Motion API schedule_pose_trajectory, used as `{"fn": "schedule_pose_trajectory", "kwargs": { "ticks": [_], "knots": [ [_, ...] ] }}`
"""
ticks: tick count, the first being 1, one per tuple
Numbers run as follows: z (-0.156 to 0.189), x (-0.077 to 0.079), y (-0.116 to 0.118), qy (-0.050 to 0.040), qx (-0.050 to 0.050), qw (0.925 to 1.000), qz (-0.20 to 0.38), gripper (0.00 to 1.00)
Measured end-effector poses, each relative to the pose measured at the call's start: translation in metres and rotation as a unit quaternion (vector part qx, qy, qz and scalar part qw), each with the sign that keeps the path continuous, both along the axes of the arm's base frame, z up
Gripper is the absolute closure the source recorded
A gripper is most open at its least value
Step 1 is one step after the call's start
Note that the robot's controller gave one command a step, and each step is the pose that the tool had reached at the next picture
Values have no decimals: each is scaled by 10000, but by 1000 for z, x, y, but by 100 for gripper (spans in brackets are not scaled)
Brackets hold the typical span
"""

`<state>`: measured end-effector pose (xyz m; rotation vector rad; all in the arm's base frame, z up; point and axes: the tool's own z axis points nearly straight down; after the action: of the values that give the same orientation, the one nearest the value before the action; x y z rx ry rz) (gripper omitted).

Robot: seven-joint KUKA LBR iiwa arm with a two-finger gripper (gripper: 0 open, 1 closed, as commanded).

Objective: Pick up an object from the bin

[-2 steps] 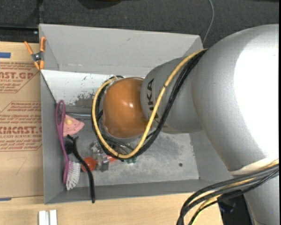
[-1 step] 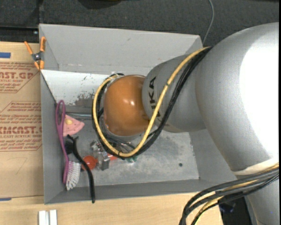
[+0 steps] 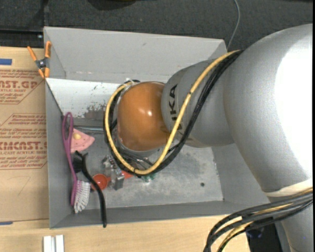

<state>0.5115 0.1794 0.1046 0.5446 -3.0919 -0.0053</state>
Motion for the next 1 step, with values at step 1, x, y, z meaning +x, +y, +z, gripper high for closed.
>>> {"fn": "schedule_pose_trajectory", "kwargs": {
  "ticks": [1],
  "knots": [
    [18, -1, 0, 12, -5, 10000, 1, 100]
  ]
}}
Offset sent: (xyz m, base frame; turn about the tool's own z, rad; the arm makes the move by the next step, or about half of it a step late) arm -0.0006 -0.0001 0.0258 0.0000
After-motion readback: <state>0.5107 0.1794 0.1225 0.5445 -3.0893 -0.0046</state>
